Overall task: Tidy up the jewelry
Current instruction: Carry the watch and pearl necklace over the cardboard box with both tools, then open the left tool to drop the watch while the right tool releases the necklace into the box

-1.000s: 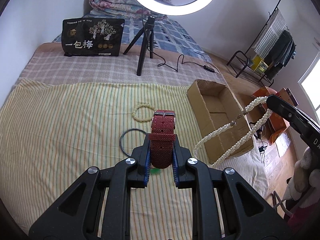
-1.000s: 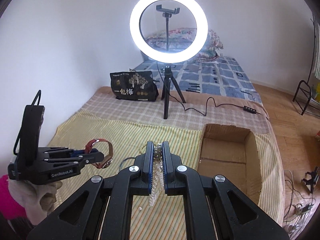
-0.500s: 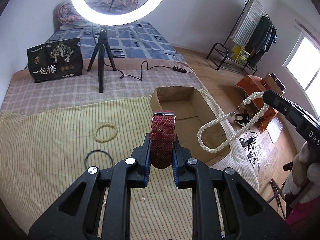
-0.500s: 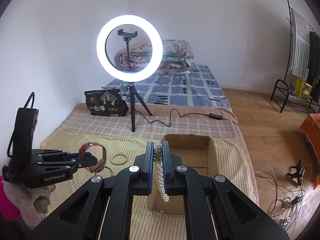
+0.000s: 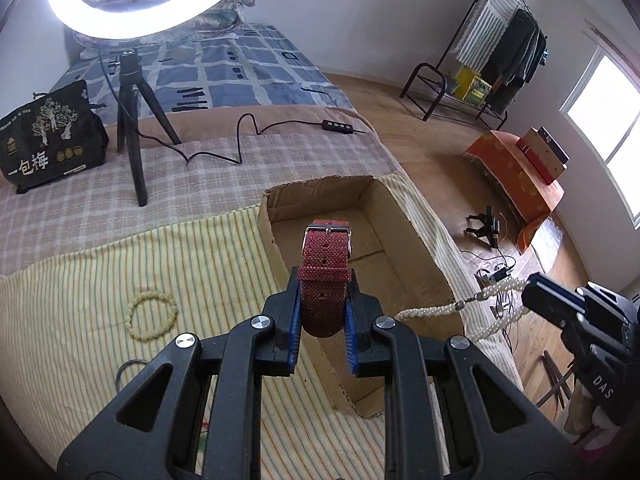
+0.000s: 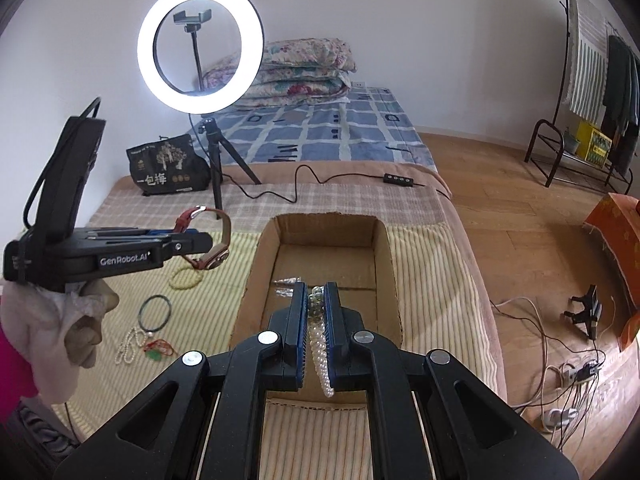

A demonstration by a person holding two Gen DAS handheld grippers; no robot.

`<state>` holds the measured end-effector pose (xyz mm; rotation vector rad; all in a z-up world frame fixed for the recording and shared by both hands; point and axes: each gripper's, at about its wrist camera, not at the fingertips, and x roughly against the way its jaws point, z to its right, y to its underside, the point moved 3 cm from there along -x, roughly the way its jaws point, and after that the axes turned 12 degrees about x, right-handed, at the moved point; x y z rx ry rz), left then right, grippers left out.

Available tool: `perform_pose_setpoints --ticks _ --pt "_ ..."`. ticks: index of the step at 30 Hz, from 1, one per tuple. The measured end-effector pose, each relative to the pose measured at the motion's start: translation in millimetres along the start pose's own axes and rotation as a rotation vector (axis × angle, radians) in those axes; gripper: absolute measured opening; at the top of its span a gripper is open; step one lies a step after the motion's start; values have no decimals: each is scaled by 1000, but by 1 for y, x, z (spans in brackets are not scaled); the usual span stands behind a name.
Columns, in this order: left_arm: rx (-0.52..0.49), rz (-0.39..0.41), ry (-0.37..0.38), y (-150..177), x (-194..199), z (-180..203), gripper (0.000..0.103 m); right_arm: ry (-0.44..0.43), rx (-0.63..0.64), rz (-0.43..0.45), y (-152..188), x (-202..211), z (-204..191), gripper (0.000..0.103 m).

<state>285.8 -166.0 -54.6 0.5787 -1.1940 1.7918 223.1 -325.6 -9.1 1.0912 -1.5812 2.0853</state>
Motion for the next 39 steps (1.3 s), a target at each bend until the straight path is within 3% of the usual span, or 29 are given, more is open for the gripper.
perform_pose_setpoints --ticks 11,20,22,23,25,27,39 --pt "-1 -48 -25 -12 -60 9 16 -40 -8 -52 20 -21 5 6" --pt "-2 -73 -58 -8 -81 8 17 -58 -11 -76 24 -31 6 7" --pt "-8 -72 -60 -8 -81 8 31 -53 -15 -74 24 -31 5 7" --pt "-9 -60 -60 -9 -78 8 33 -50 -16 -74 24 -31 5 7" --pt "-17 -44 -63 -10 -73 10 33 -37 -19 -85 25 -31 5 15" --pt "-21 -36 -66 -12 -68 10 33 -9 -18 -91 24 -33 5 45" --pt "-25 37 -75 -14 -19 0 33 3 21 -68 18 -19 -8 47"
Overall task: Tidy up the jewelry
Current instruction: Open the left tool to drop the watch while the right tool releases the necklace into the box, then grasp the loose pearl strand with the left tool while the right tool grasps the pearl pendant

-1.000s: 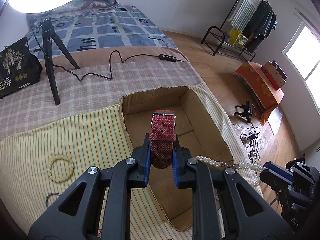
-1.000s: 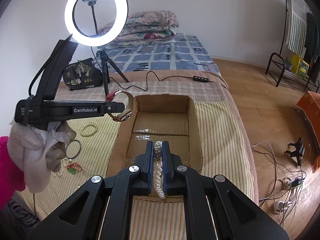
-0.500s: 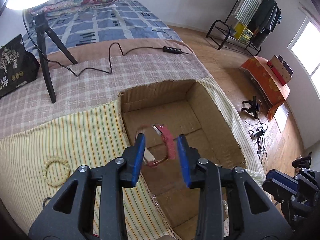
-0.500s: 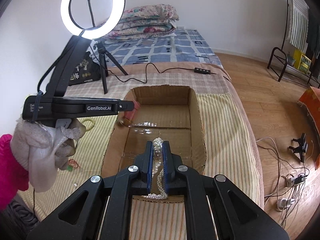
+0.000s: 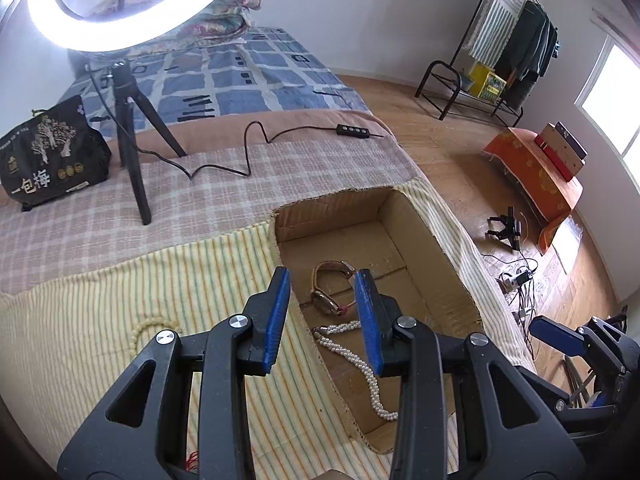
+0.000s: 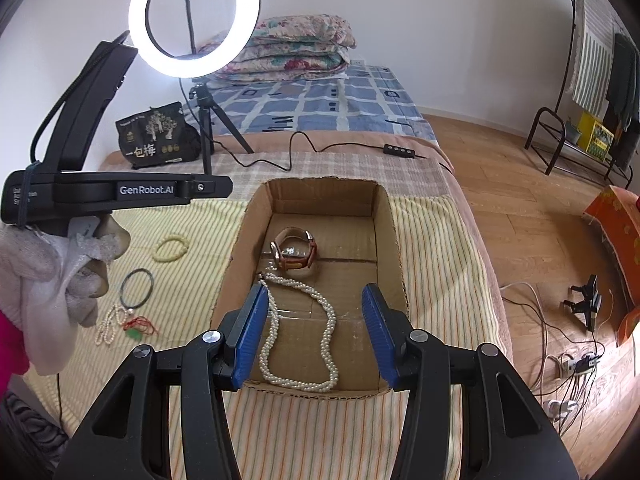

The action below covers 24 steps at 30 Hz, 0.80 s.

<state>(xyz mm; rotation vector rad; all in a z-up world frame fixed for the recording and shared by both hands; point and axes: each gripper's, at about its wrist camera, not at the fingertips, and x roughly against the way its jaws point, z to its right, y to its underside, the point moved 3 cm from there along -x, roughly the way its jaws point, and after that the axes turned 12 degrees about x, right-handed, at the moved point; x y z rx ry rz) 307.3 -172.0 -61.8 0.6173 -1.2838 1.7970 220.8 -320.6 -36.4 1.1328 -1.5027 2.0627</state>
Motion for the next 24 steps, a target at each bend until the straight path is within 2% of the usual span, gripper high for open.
perform_pose_setpoints --ticks 7,15,20,24 --pt "0 65 -28 5 47 -22 33 6 28 39 -5 19 -14 47" --pt "22 140 -67 19 112 -69 33 -22 90 64 -5 31 -46 47" --pt "33 155 -88 37 139 -103 33 -44 159 93 -1 34 -75 47" --pt "55 132 -110 60 147 -134 33 -87 183 92 9 30 -99 47"
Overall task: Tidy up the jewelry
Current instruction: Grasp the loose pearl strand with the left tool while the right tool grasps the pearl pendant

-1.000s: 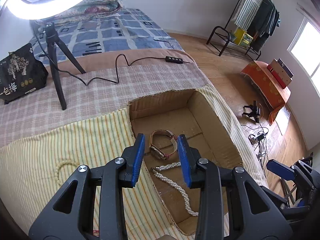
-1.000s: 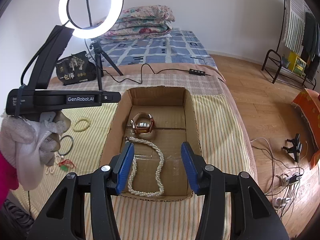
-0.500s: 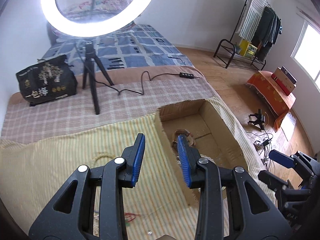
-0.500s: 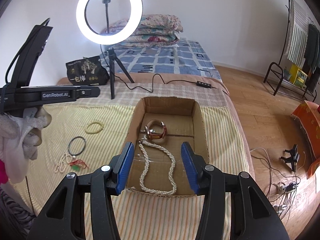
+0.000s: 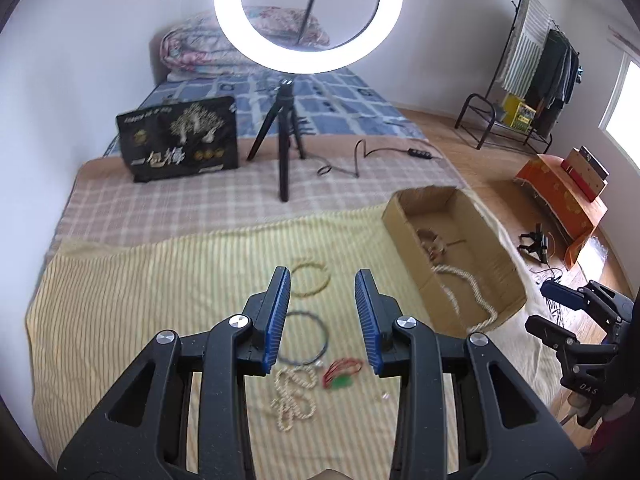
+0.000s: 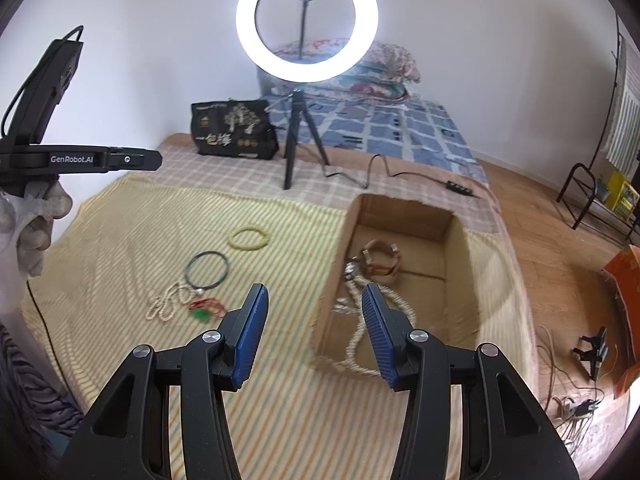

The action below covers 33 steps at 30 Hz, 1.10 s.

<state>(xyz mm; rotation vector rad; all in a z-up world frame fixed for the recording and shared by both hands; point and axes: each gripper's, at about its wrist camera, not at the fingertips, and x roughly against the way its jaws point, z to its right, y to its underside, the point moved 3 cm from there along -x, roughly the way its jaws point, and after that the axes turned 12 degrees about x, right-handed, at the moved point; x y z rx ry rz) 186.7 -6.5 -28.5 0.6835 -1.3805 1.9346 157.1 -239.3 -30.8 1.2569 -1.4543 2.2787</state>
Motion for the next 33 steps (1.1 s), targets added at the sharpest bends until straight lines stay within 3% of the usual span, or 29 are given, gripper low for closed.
perform_pose_setpoints --ticks 6,14,17,22,29,31,33 --pt "59 -75 0 33 -12 -40 33 -80 58 -54 18 -20 -43 47" --pt "59 -176 17 66 -33 -58 33 -187 124 -133 37 -51 -86 49" --pt "68 -229 24 83 -44 -62 33 -225 122 -167 47 -63 -89 58" --pt "61 -321 25 104 -63 -64 33 -267 110 -228 57 -85 -94 58" --pt "50 -351 3 112 -80 -62 34 -302 66 -276 62 -106 -99 58" --pt "36 -359 -3 113 -84 -61 41 -298 50 -284 63 -111 -99 58" --pt "26 -371 -13 116 -89 -59 42 -295 34 -288 63 -115 -98 58"
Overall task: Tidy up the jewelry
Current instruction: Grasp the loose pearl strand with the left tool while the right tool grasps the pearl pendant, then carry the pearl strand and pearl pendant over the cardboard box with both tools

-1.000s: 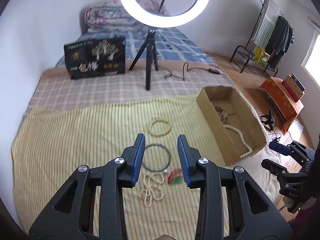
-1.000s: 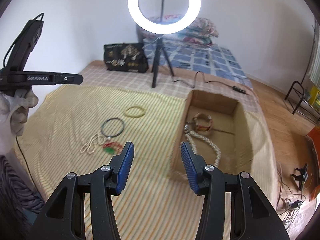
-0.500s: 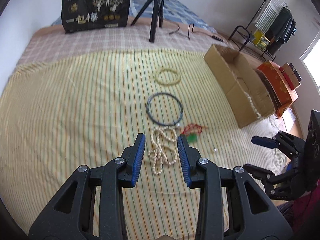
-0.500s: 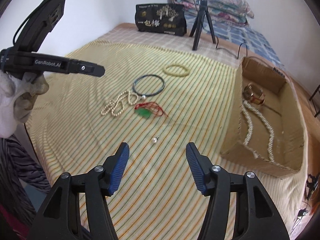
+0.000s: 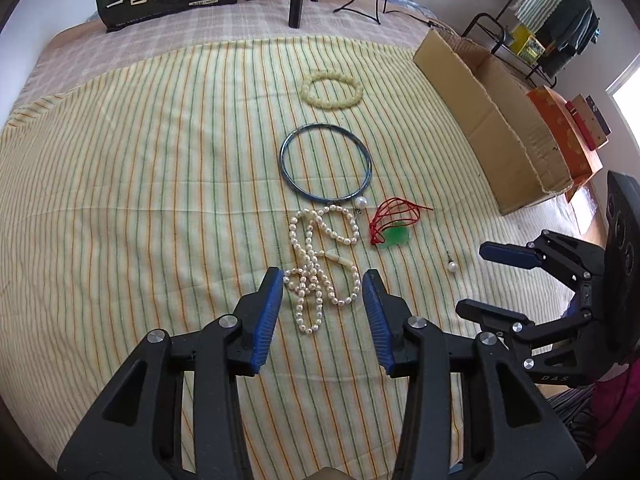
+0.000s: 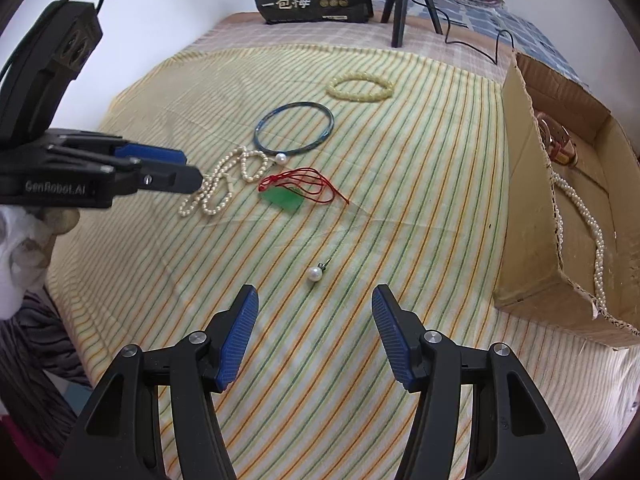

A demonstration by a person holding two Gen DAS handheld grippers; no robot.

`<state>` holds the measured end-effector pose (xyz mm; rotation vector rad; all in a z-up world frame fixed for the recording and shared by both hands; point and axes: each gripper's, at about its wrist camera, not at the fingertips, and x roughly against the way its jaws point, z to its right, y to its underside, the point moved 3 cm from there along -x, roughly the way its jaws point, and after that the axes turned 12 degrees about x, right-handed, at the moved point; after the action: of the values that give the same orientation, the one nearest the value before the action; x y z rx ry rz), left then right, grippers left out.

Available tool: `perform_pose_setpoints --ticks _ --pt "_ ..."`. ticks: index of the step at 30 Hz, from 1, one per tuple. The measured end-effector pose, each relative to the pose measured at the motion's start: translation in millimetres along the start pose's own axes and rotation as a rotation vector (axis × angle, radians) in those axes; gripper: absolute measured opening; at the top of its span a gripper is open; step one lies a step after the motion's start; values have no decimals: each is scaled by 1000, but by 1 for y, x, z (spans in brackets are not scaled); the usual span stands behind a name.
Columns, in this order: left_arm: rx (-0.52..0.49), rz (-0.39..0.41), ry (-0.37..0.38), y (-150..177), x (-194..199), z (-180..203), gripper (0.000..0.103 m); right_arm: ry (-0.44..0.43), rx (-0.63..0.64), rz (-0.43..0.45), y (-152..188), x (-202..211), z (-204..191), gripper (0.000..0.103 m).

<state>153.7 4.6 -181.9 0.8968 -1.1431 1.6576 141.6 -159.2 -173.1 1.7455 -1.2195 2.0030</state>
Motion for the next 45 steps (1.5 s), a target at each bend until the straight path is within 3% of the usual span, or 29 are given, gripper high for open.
perform_pose_setpoints --ticks 4,14,19,22,29,32,34,36,45 --pt "2 -24 -12 -1 -10 2 51 -4 -6 -8 -3 -4 -1 58" --pt "-16 -44 -71 -8 -33 5 51 16 13 -30 -10 -16 -1 58" --pt "-31 -36 -95 -9 -38 8 51 32 8 -35 -13 -18 2 49" --pt "-3 -49 -72 -10 -36 9 51 37 4 -36 -15 -18 3 45" --pt "-48 -34 -117 -6 -38 15 51 55 22 -43 -15 -19 1 24" --pt "-51 -22 -130 -7 -38 15 41 49 29 -47 -15 -19 1 15" --pt "-40 -13 -131 -9 -37 11 23 42 30 -50 -15 -19 1 11" --pt "-21 -11 -124 -9 -34 3 13 36 28 -50 -15 -19 0 8" --pt "26 29 -68 -14 -15 -4 5 39 28 -36 -15 -14 -1 8"
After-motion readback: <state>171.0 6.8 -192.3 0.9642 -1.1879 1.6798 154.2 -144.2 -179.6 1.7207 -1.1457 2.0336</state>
